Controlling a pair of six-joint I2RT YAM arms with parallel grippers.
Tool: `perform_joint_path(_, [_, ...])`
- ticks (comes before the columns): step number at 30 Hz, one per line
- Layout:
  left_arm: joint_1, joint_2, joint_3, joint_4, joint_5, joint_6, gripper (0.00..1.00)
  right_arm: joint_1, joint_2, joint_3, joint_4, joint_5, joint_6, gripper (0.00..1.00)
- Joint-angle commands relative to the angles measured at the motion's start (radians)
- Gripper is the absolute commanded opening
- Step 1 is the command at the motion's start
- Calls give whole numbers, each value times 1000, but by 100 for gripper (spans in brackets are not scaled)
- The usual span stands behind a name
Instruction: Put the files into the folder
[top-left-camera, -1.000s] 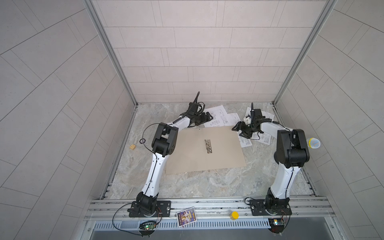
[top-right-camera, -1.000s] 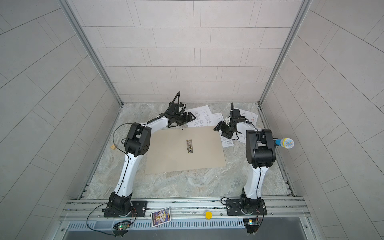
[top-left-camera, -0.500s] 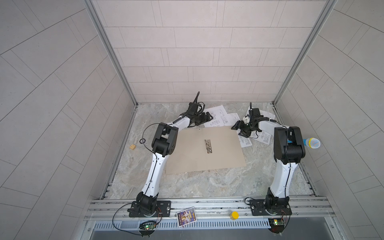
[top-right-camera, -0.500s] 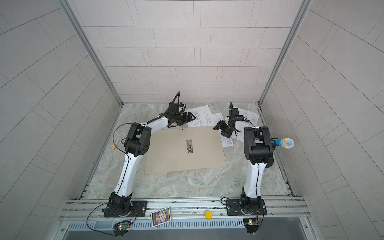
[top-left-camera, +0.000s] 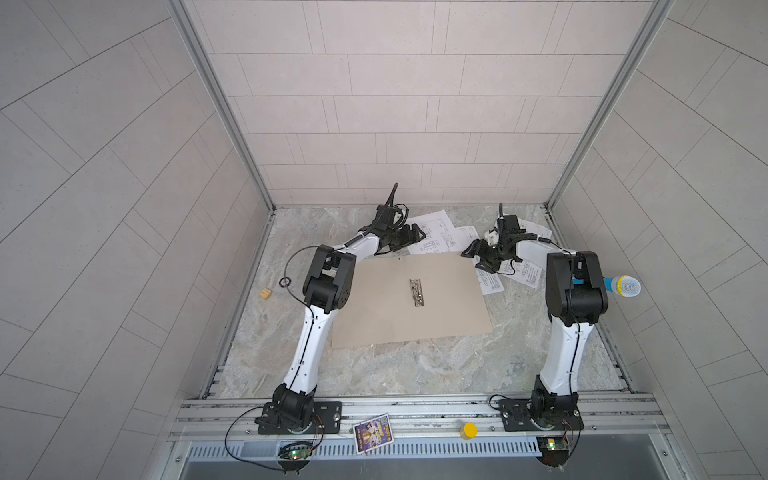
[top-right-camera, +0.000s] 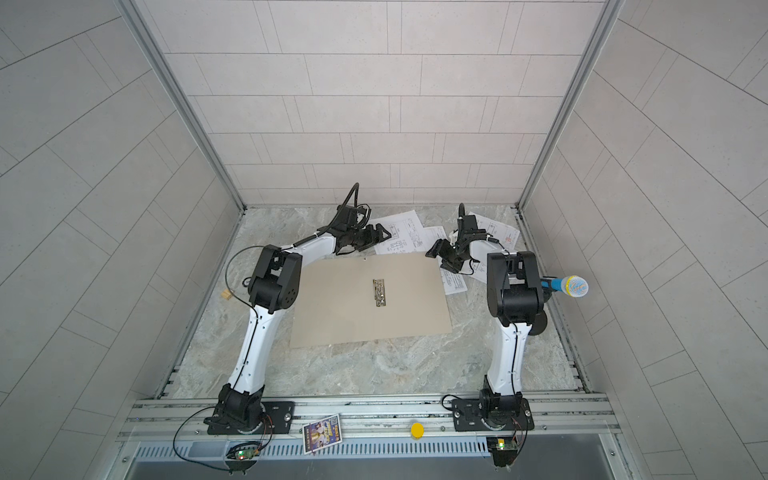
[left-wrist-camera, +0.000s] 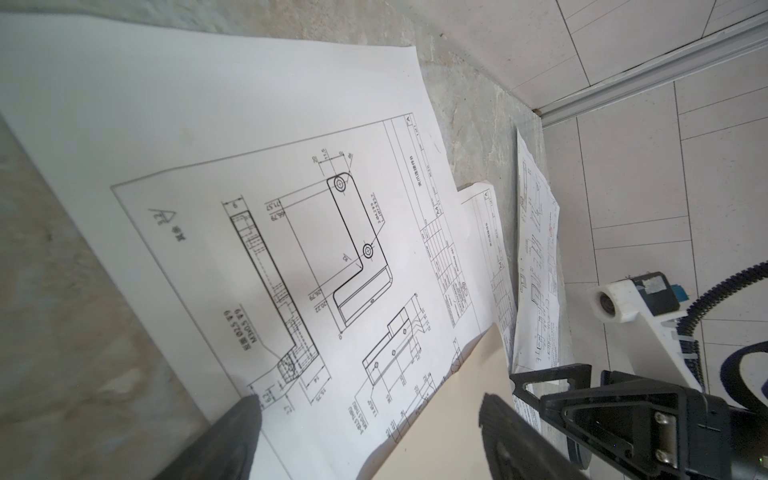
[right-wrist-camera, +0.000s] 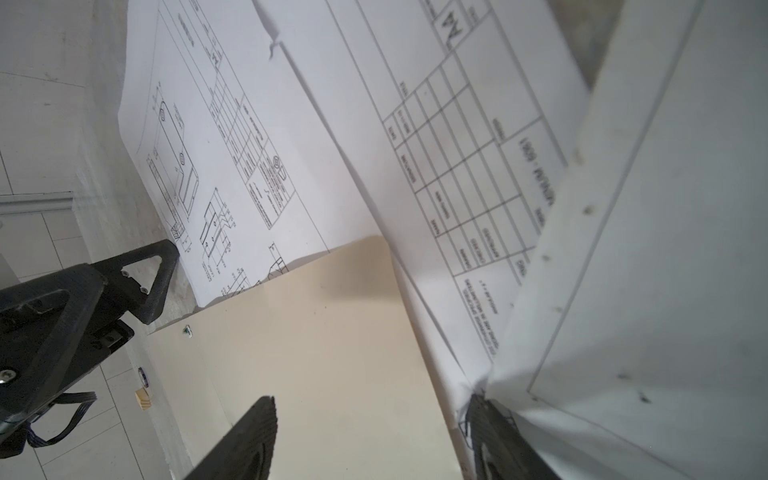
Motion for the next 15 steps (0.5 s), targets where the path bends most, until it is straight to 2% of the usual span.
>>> perform_joint_path(1, [5,-2,-20,-3,12,-8,89,4,33,18,22,-19,-13,73])
perform_joint_path(9, [5,-7,-37,20,28,-22,89,-12,36,10,21,10,-38,71])
perform_joint_path(15, [7,-3,-43,25,29,-25,89,-13,26,-6,94,-46,-4,70])
